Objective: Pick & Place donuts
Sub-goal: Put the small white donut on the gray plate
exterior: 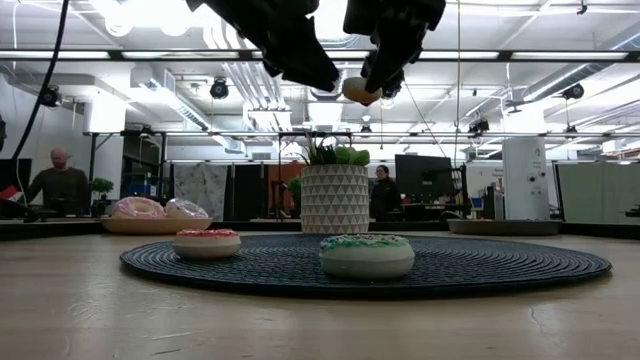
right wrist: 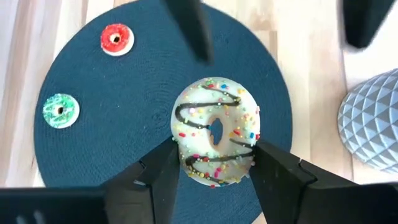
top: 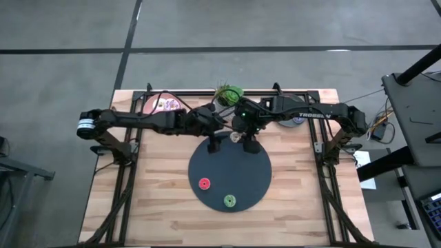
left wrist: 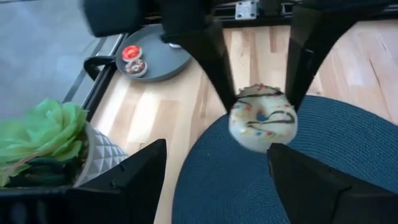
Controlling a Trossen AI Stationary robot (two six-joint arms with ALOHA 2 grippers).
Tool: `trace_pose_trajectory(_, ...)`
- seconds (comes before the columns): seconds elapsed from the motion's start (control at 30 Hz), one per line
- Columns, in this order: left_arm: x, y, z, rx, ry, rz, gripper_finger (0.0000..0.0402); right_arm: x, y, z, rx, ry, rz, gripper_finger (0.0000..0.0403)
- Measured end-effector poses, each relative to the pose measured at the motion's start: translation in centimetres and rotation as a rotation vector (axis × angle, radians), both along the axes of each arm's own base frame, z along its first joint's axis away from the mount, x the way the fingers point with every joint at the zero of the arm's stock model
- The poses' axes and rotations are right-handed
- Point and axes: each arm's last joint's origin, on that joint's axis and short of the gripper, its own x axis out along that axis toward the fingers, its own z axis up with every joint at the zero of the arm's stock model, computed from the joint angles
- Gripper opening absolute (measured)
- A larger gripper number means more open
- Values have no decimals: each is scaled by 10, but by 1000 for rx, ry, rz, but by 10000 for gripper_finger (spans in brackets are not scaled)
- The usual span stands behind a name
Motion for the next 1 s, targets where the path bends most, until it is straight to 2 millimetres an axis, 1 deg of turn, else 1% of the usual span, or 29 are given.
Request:
trace_pose_trajectory(0.27,-3,1,4,5,-8,17,250,-8,-8,0,4,49,-34,173)
trace_pose_trajectory(0.47,-3,2,3,3,-7,23,250,-16,-23,0,12,86,-84,172)
trace_pose_trajectory(0.73,-3,3,3,-11,-11,33,250,-30,-54,3,19,97,-185,184)
trace_pose_trajectory(1.0,-3,3,4,-11,-16,33,250,-49,-89,1,26,138,-280,183)
